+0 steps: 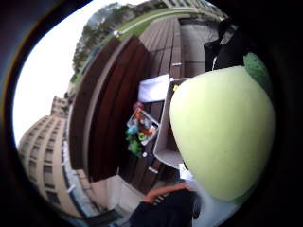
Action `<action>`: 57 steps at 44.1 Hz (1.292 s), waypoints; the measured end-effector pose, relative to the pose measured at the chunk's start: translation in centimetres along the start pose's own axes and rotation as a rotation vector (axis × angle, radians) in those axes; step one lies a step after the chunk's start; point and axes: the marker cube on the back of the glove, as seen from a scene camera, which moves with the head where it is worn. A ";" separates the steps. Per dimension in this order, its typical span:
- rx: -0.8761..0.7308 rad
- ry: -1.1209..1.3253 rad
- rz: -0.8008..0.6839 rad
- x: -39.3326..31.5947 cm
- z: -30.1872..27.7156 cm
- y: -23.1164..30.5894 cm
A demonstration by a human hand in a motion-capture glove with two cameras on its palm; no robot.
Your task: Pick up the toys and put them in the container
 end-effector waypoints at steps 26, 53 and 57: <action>-0.110 -0.040 -0.040 3.1 3.8 0.5; -0.018 0.125 0.180 24.6 0.4 8.8; -0.002 0.145 0.229 27.3 0.8 10.0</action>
